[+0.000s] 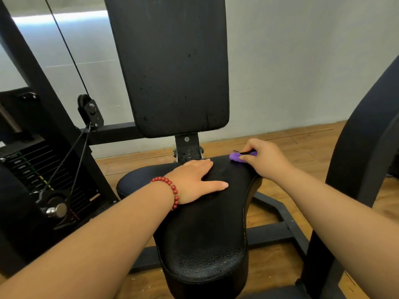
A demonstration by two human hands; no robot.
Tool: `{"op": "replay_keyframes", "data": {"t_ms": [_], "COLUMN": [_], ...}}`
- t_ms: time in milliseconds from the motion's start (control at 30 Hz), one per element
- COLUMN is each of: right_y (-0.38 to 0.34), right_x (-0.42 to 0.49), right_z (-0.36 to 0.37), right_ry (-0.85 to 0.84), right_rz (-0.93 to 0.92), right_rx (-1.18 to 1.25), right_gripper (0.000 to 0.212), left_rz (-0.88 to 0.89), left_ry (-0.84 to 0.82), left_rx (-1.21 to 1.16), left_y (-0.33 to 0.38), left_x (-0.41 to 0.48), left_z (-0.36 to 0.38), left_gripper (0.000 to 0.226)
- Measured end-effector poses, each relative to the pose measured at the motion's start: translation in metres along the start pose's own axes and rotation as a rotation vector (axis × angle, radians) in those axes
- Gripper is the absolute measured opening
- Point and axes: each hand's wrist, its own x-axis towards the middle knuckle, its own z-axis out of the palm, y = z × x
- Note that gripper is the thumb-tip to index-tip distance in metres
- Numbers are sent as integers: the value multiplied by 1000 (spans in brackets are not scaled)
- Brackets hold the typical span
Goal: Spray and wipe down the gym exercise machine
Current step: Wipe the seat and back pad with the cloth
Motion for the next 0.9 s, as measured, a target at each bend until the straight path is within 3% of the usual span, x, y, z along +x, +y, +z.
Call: {"op": "replay_keyframes", "data": {"t_ms": [167, 400, 567, 700, 900], "right_y": [4, 10, 2, -1, -3], "right_x": [-19, 2, 4, 20, 32], "right_z": [-5, -11, -7, -5, 1], "right_ry": [-69, -94, -130, -142, -91], "right_rz": [-107, -47, -32, 51, 124], "right_rx": [27, 38, -31, -16, 45], "right_gripper": [7, 8, 32, 15, 21], "left_rz": [5, 5, 2, 3, 4], "left_ry": [-7, -6, -8, -6, 1], "left_rx": [11, 7, 4, 8, -4], "left_y": [-2, -1, -1, -1, -2], "left_x": [2, 3, 2, 3, 4], "left_z": [1, 0, 0, -1, 0], "left_gripper": [83, 83, 84, 84, 84]}}
